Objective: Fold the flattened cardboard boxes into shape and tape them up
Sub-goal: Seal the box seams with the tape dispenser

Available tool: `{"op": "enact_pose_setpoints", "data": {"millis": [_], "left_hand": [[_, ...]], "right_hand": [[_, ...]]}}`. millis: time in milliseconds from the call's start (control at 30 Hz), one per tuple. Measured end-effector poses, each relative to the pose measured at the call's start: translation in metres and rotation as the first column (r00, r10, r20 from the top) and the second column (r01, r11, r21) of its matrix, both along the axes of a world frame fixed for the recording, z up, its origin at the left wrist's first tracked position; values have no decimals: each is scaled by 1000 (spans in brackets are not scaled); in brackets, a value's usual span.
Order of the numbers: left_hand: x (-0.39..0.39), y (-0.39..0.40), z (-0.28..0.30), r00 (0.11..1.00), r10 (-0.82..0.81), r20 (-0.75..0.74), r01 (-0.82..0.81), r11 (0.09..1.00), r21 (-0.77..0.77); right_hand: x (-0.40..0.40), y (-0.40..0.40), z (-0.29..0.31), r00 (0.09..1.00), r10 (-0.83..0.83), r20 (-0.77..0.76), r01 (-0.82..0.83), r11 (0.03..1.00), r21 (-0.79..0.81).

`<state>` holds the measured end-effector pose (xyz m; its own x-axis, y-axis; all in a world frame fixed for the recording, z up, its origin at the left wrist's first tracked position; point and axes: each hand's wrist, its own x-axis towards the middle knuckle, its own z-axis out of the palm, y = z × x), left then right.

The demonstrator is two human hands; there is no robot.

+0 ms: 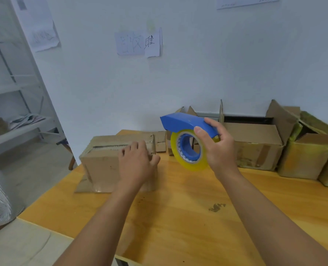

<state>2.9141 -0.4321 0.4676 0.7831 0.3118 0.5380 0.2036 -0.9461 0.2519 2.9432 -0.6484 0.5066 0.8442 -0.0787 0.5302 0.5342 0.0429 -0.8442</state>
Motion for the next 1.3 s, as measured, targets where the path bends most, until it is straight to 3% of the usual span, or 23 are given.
{"op": "enact_pose_setpoints", "data": {"millis": [100,267,433,633,767,1000,1300], "left_hand": [[-19,12,-1,998,-64,4,64,995,-73],[-32,23,9,982,-135,-134,148,985,93],[-58,55,21,924,-328,-195,330,944,-25],[-74,74,17,910,-388,-148,370,919,-139],[-75,66,10,947,-308,-86,309,951,-3],[-84,66,-6,987,-158,-14,158,982,106],[-92,61,-12,922,-386,39,360,889,284]], "right_hand": [[5,4,6,1000,11,-14,-11,1000,19],[2,24,13,997,65,-35,-63,996,65],[-5,30,22,983,181,-21,-179,981,73],[-12,34,22,943,331,-28,-332,942,-46],[-14,41,22,925,379,-35,-380,917,-122],[-8,52,31,936,351,-13,-352,935,-44],[-13,49,37,930,366,20,-366,930,-29]]}}
